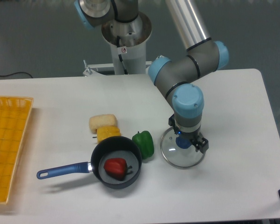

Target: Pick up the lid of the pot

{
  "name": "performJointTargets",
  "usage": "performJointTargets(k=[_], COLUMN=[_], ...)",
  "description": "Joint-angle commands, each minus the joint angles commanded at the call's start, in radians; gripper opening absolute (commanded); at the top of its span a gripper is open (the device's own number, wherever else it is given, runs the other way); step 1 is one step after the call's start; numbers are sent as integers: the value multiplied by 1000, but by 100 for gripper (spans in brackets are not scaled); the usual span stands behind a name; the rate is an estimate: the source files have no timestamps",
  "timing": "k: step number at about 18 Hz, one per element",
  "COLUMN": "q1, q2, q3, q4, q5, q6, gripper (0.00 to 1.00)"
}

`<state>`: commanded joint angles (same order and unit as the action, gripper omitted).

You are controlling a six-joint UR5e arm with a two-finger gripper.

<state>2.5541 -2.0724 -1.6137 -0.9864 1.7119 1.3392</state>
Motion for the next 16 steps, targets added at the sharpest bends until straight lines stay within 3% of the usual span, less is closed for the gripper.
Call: performJointTargets(k=[16], q1=[-2], q2=[0], q3=[-63], q4=[25], q5=[3], q6=[-46], gripper=[100])
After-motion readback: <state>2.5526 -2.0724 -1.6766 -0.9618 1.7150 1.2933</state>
